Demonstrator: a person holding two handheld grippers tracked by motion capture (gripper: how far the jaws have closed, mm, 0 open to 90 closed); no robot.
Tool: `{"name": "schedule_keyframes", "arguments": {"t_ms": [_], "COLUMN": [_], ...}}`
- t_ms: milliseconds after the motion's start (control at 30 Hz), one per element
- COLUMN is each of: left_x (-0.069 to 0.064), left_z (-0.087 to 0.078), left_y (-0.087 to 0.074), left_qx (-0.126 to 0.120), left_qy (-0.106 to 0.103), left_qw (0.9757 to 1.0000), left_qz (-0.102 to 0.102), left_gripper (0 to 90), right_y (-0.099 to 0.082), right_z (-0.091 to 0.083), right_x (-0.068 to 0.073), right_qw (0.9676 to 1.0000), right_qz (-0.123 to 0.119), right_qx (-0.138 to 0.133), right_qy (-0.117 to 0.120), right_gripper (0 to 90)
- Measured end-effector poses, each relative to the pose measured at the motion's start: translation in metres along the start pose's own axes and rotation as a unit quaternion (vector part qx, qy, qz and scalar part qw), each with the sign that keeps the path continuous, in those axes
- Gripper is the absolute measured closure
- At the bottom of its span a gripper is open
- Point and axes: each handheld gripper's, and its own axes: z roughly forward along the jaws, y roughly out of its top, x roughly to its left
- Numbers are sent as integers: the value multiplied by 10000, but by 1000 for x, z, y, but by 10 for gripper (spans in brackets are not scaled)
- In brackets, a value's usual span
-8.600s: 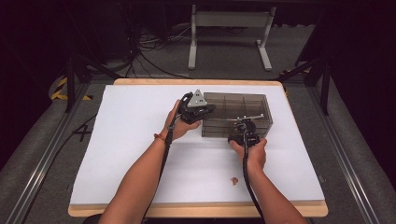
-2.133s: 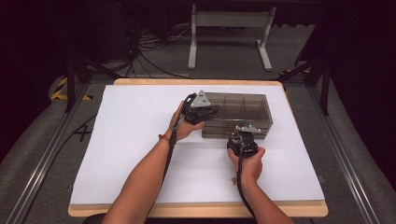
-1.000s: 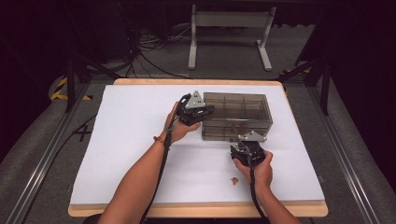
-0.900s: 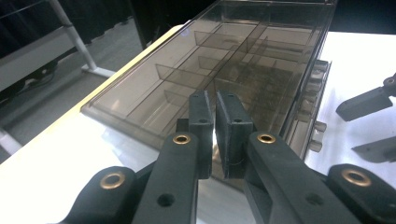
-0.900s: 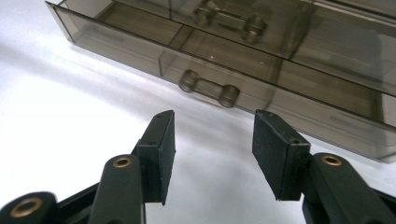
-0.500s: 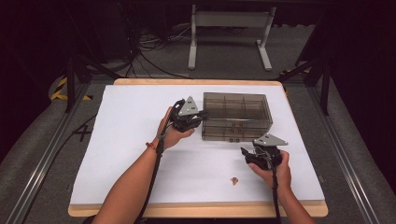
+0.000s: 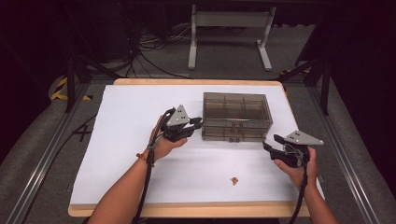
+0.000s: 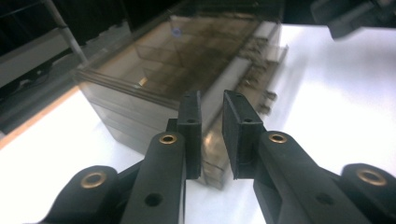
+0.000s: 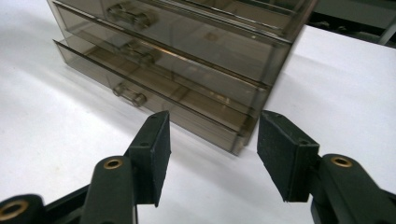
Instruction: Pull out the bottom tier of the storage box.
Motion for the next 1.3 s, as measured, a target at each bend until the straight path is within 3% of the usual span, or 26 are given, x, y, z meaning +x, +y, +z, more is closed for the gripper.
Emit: {"name": "schedule_keyframes", "arguments": {"t_ms": [100,267,367,533,733,1033,1300], "left_x": [-7,-17,-21,-22,-19,-18,-13], "left_z": [2,11,15,20,33,49,49], "left_y": [-8,-19,-23,-30,-39,-44,-44], "left_qx": [61,389,516,649,813,912,1002], "left_qy": [-67,-66,-32,-31,-84,-135,-147], "left_qw": [10000,9992,9986,9979,9966,9953,9947], "left_qz": [-23,-51,63,-15,-56,-294,-202], "left_gripper": [750,673,630,568,556,596,644], "right_y": [-3,-7,-8,-10,-13,-15,-17], "right_z": [2,11,14,18,21,27,31], "right_x": [-8,-16,-19,-23,-27,-25,-28], "right_qw": [9997,9988,9983,9978,9979,9978,9981], "right_qz": [-162,-268,-344,-345,-245,-299,-230], "right_qx": [50,97,84,80,-67,26,60], "right_qy": [172,402,473,562,592,589,568], "right_gripper": [453,456,465,460,460,466,466]}}
